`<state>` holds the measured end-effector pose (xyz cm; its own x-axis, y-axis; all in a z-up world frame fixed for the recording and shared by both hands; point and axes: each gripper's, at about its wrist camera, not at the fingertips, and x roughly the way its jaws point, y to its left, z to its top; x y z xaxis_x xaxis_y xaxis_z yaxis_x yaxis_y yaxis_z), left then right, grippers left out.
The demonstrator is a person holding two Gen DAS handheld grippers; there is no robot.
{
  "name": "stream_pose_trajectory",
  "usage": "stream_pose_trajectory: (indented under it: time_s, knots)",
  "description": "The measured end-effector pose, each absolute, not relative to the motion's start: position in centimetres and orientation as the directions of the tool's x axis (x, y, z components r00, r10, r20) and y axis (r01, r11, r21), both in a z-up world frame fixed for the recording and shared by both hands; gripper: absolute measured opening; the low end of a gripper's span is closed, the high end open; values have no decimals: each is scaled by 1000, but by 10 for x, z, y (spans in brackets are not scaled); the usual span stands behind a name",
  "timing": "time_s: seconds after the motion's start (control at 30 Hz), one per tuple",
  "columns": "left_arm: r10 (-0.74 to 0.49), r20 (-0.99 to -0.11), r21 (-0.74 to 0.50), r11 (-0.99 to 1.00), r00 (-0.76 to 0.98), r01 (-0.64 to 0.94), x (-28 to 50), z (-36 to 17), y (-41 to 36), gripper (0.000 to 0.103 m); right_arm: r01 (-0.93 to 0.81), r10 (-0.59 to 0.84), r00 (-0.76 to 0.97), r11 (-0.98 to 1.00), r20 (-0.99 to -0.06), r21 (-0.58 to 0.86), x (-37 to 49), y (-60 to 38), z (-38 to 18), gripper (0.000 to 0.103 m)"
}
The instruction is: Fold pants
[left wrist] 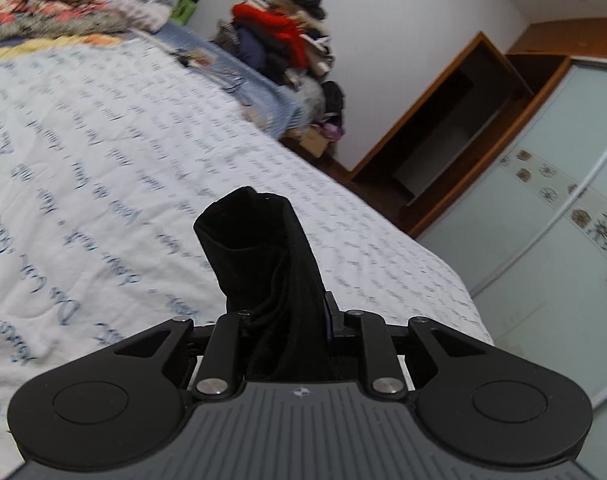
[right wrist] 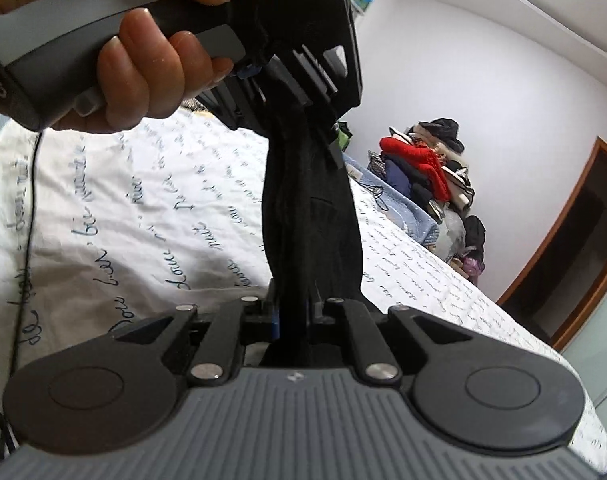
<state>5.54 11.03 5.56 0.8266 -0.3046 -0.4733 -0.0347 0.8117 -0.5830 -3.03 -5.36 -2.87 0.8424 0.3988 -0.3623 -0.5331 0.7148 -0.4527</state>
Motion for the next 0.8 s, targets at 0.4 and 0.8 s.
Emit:
stream_pose_trajectory:
  time_s: [0.4, 0.8]
  knots:
    - [-391, -445, -515, 848, 806, 126, 60, 91, 17, 20, -435, 348, 895, 819, -279, -375, -39, -127, 7, 9]
    - [-499, -517, -417, 856, 696, 304, 74, 76, -104, 20, -327, 248, 918, 914, -309, -239, -49, -214, -1, 9]
